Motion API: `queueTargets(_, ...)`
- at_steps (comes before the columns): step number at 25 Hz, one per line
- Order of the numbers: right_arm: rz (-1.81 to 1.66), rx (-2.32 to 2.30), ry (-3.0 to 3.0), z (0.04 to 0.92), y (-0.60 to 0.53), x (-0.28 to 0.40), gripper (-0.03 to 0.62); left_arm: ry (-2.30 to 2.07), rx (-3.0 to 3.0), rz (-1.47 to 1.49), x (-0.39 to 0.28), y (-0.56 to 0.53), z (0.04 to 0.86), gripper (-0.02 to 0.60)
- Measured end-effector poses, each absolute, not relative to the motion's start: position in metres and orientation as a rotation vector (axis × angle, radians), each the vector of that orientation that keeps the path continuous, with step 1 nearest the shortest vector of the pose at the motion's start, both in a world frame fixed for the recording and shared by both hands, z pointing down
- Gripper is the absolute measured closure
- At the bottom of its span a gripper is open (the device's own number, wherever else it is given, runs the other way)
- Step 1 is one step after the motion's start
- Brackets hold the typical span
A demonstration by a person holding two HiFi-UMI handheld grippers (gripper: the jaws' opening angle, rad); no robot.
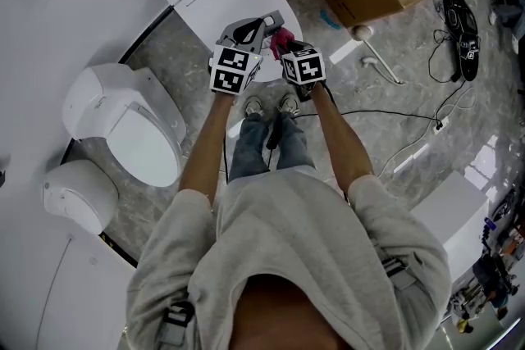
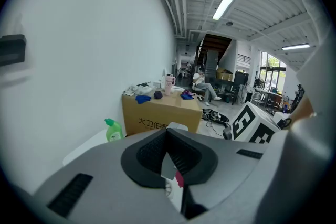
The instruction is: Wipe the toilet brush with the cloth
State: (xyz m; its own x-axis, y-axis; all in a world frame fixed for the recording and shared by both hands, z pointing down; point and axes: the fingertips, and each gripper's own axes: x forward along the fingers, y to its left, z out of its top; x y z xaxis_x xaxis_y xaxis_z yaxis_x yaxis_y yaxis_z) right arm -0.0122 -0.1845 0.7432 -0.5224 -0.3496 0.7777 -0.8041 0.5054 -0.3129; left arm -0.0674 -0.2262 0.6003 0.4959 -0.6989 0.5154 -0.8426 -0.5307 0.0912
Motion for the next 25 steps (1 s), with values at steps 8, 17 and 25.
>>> queueTargets(8, 0.881, 1.015, -2.136, 0.726, -0.173, 0.009, 0.494, -1.289, 2.414, 0.609, -0.068, -0.226, 0.601, 0.563)
queueTargets(17, 0.671, 1.077, -2.341, 0.642, -0.174, 0.002, 0.494, -1.287, 2.418, 0.618, -0.068, -0.225, 0.601, 0.563)
queueTargets(25, 0.548, 1.04, -2.399, 0.617, -0.183, -0.017, 0.494, -1.279, 2.42, 0.628, -0.066, -0.224, 0.601, 0.563)
